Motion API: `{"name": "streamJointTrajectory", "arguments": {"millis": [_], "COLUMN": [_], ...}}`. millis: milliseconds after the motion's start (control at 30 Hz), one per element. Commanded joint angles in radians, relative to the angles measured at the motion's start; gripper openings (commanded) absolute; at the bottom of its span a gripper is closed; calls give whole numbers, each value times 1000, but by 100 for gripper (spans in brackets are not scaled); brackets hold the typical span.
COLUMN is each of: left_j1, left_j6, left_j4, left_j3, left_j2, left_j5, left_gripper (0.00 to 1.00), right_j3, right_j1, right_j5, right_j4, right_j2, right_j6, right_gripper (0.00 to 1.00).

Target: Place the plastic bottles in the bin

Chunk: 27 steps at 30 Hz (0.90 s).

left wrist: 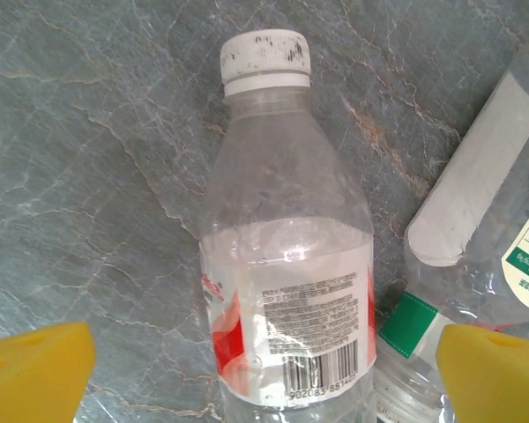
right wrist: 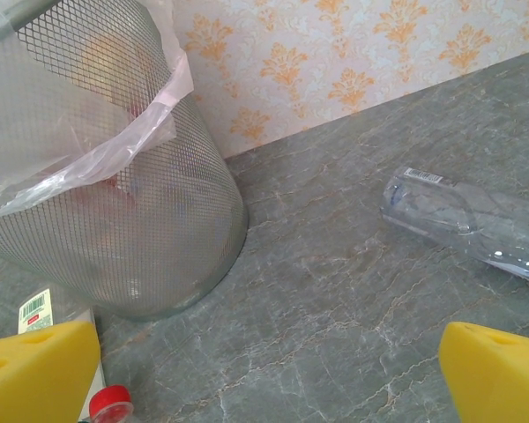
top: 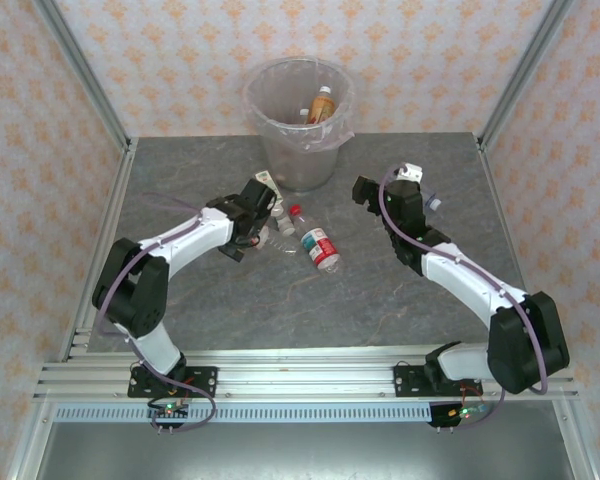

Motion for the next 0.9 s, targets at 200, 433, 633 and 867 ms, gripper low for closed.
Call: {"name": "streamJointTrajectory", "arguments": {"millis": [200,433,633,867], "left_j1": [-21,-6,-6,1], "left_j6": [-61,-84,-1,48], "left_j4": [-153,-158,-121,-87], "left_j3": [180,204,185,145], "left_j2": [139,219,258,275], "left_j5": [-16,-28,-32,-38], "left_gripper": [100,98,96,88], "right_j3": [-16,-29,-43,-39], "right_j1": [6,6,6,6], "right_j5": [23,22,28,22], "right_j4": [-15,-47,-58,-57], "right_j2": [-62,-92,-102,-87], "right_j6": [-25,-50,-65,-56], "right_gripper": [99,99,99,99]}}
